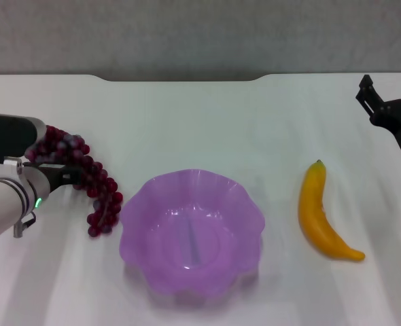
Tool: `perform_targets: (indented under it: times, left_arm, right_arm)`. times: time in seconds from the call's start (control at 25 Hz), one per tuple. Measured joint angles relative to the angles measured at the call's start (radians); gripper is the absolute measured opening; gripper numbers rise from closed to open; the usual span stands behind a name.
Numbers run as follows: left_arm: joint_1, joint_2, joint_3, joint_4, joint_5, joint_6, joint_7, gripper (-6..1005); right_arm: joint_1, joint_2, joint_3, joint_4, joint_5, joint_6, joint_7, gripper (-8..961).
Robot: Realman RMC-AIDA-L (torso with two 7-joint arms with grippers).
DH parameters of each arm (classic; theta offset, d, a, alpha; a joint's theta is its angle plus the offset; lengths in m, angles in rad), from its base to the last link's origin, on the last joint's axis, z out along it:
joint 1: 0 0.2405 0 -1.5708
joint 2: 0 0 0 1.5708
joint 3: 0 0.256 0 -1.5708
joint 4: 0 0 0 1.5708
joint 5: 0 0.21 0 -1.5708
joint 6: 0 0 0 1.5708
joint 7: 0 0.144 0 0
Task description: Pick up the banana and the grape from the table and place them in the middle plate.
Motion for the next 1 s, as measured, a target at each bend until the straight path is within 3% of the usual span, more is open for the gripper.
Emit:
perform_targets:
  times: [0.76, 1.0]
  left_arm:
    - [0.030, -0.002, 0.080, 0.045, -0.007, 0.091, -0.009, 136]
    - [0.058, 0.000, 0.086, 0.111, -0.009, 0.102, -0.014, 127]
  right_arm:
    - [-0.005, 0.000, 0.000, 0.006, 0.004, 0.001, 0.000, 885]
    - [-0.007, 0.000, 0.000, 0.008, 0.005, 0.000, 0.000, 885]
